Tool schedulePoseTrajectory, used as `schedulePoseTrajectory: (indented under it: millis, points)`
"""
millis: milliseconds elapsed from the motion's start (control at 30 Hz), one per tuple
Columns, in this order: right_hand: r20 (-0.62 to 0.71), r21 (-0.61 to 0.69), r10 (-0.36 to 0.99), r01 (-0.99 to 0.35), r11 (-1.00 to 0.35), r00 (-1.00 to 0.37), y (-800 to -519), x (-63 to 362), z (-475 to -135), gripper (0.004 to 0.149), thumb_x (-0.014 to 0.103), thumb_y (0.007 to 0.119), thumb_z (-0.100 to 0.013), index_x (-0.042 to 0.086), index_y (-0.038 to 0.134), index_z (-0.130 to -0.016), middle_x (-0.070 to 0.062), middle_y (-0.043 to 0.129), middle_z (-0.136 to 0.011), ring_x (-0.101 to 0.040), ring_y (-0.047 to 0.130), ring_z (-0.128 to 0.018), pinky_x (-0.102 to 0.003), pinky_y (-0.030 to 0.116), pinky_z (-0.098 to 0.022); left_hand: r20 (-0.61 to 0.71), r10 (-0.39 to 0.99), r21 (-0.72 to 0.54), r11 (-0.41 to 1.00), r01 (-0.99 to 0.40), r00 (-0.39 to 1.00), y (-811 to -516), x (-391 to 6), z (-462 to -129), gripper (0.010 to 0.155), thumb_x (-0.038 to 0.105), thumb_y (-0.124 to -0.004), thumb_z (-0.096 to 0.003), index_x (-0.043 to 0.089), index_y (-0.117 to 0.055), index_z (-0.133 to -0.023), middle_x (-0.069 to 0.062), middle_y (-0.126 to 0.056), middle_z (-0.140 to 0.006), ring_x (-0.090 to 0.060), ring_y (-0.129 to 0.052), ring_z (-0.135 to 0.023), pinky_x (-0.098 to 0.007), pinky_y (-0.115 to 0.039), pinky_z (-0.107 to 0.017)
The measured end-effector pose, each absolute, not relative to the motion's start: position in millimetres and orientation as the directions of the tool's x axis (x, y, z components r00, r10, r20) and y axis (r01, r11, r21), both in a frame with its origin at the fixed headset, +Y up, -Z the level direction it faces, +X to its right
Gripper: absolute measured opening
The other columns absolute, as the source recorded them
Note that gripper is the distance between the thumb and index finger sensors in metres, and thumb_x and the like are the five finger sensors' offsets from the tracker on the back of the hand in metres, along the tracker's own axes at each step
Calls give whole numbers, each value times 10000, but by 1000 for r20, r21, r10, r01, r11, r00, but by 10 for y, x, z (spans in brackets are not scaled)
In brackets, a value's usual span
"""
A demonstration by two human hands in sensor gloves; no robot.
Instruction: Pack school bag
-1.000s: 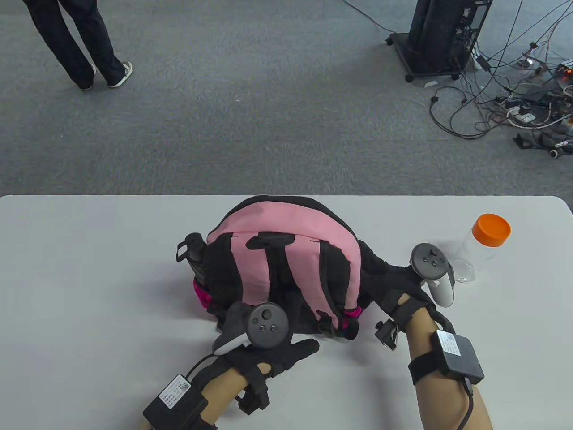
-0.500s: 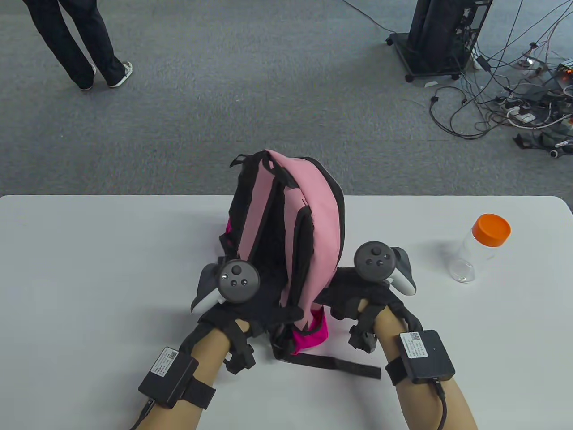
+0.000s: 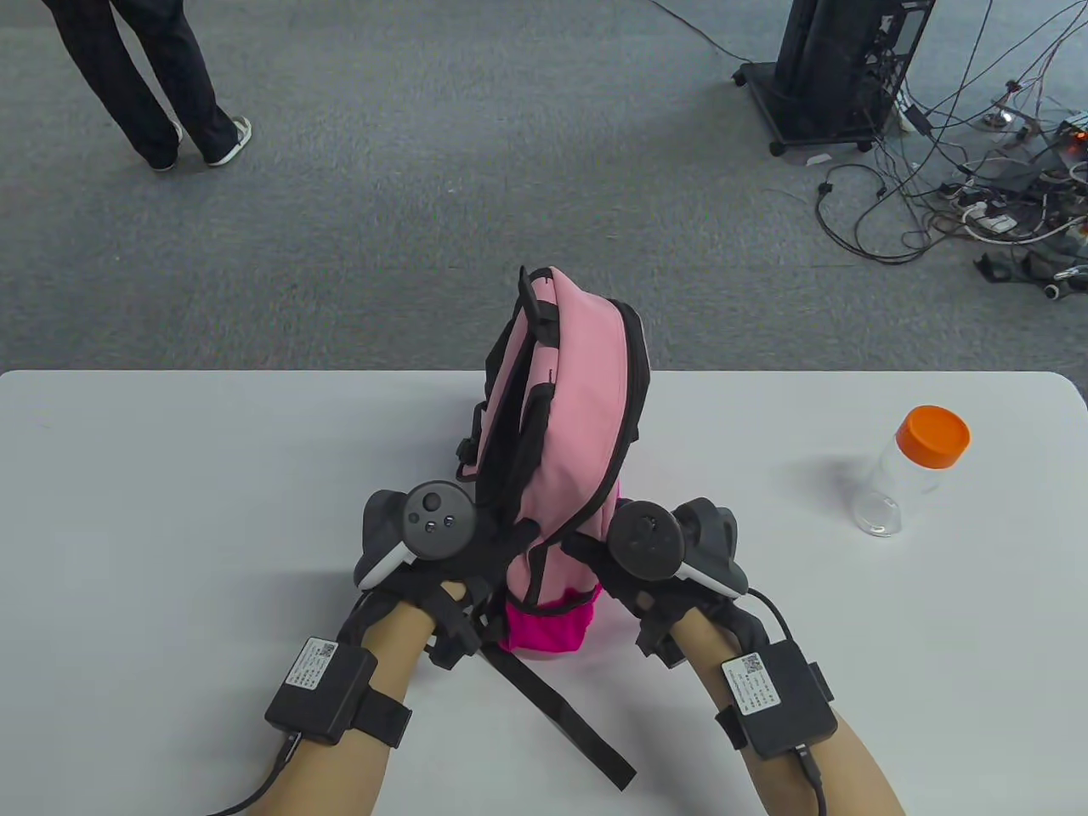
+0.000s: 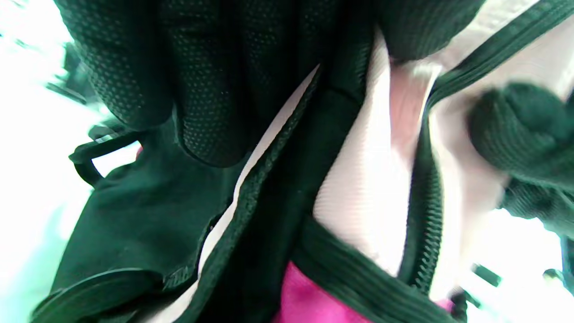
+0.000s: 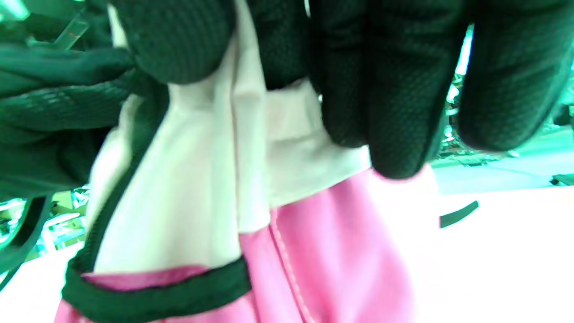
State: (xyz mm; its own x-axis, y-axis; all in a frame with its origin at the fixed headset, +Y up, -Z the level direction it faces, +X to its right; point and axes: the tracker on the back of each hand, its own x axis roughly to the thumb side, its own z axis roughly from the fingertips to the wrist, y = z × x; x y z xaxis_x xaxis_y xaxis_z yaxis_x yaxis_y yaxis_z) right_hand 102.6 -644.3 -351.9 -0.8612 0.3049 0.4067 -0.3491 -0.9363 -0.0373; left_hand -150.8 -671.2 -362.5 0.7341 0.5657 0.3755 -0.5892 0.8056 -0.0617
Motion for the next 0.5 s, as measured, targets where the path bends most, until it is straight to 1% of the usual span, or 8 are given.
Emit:
schedulePoseTrajectory:
  millis: [33, 67, 133, 200, 267, 333, 433, 500]
  points:
    - [393, -9, 386, -424, -906, -834, -6451, 1111, -3563, 589, 440, 729, -487, 20, 892, -868, -372, 815, -966, -559, 962, -763, -770, 853, -440, 388, 646, -94, 737, -669, 658, -6761, -1527, -3622, 654, 498, -709, -529, 26, -877, -949, -251, -1047, -876, -485, -1068, -677, -679, -831, -573]
    - [363, 11, 460, -490, -871, -810, -6468, 1140, -3580, 584, 423, 755, -481, 1, 902, -857, -379, 821, -958, -578, 964, -742, -788, 837, -433, 380, 631, -95, 754, -650, 676, -6779, -1523, -3584, 648, 496, -712, -532, 31, -867, -957, -247, -1038, -890, -486, -1060, -685, -682, -822, -581]
    - [366, -10, 421, -456, -890, -830, -6475, 1144, -3574, 580, 441, 765, -478, 24, 902, -858, -350, 853, -942, -548, 978, -738, -768, 834, -457, 380, 577, -42, 791, -610, 723, -6780, -1520, -3531, 649, 510, -689, -533, 51, -856, -960, -216, -1044, -888, -444, -1076, -682, -651, -845, -586]
    - [395, 2, 391, -425, -905, -831, -6466, 1159, -3572, 607, 478, 778, -477, 46, 886, -891, -325, 851, -960, -526, 961, -780, -761, 811, -503, 359, 593, -63, 786, -615, 721, -6796, -1527, -3511, 654, 507, -689, -532, 48, -849, -969, -221, -1038, -899, -452, -1071, -691, -657, -840, -589]
    - [410, 110, 402, -393, -913, -818, -6429, 1214, -3585, 769, 530, 782, -453, 8, 738, -1016, -352, 746, -1041, -582, 847, -875, -806, 725, -553, 356, 605, -111, 784, -611, 712, -6802, -1552, -3499, 659, 499, -687, -540, 35, -828, -985, -231, -1025, -912, -465, -1057, -703, -667, -821, -601]
    - [383, 200, 428, -379, -903, -818, -6343, 1278, -3601, 877, 554, 779, -433, -20, 619, -1076, -384, 630, -1097, -645, 706, -946, -861, 625, -579, 367, 562, -104, 817, -568, 741, -6789, -1555, -3512, 661, 506, -678, -541, 34, -842, -974, -214, -1048, -884, -443, -1067, -690, -659, -827, -603]
    - [406, 141, 384, -359, -923, -829, -6098, 1394, -3608, 961, 570, 797, -411, -45, 538, -1104, -393, 563, -1128, -667, 607, -990, -870, 574, -606, 361, 572, -114, 811, -574, 736, -6777, -1525, -3522, 658, 511, -720, -535, 30, -850, -966, -217, -1051, -876, -437, -1068, -689, -657, -830, -604]
    - [369, 84, 325, -317, -945, -871, -5964, 1504, -3640, 947, 578, 784, -407, -68, 612, -1077, -393, 584, -1125, -658, 563, -1017, -873, 558, -612, 355, 553, -107, 825, -555, 753, -6766, -1521, -3523, 659, 527, -749, -525, 47, -850, -966, -198, -1055, -876, -414, -1073, -697, -642, -840, -609]
